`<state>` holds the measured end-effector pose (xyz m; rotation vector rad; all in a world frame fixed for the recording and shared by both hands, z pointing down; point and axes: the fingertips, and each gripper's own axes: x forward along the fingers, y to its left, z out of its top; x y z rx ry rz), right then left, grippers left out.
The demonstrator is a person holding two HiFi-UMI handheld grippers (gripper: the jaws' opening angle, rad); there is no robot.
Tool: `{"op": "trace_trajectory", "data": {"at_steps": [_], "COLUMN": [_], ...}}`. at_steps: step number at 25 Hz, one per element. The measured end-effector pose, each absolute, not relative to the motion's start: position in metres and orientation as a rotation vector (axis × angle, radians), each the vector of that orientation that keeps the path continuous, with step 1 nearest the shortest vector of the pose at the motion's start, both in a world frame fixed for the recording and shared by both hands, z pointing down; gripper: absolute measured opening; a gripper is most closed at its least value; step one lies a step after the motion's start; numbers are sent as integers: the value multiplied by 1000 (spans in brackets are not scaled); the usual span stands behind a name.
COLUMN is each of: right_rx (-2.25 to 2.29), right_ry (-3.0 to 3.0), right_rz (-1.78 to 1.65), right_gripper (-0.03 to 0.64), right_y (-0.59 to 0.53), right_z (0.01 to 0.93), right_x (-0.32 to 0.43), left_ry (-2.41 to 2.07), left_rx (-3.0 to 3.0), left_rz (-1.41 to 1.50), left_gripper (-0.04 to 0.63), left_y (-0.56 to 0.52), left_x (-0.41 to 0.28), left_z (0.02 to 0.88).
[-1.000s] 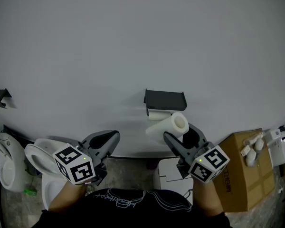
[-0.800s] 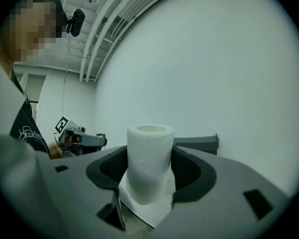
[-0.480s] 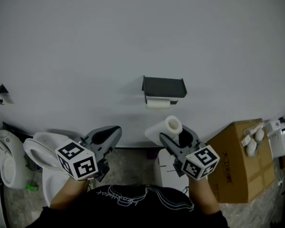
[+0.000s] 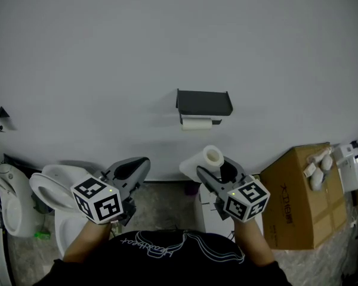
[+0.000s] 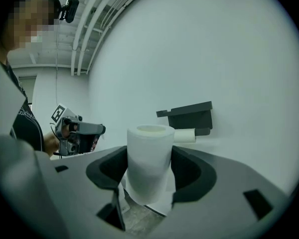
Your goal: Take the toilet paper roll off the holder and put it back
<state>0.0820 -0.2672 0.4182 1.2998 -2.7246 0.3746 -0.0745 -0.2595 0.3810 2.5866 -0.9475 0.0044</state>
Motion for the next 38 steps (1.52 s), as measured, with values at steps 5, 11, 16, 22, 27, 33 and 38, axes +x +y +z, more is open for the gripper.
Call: {"op": "trace_trajectory", "data": {"at_steps": [5,11,16,22,27,33,38], "right_rx": [1295,1295,1308,1325,1325,1328,1340], "right_ry": [-2735,-2749,-2759,-2775,-2786,-2826,-2841], "right_rz": [391,383,366,291,199,90,-11], "right_gripper": [273,273,273,273,273,275,275], "right_y": [-267,-268,-273,-278,-283,-290,-301], "right_z": [418,412,402,381,356,316,286], "right_x": [82,83,86,94,97,100,100], "left_ry": [-947,-940,-929,-927,-926,-935,-952], "left_rx": [2588,2600,2615,2619,2633,2645,2654], "left_rz": [14,23,22,18,9,-6,-15], "left_gripper": [6,5,6,6,6,6,6], "left_y": [-259,-261,-264,-268,-271,-277,-284], "left_x": [-73,-70,-65,-63,-62,-65,-70], "left_z": [383,379,375,370,362,356,350]}}
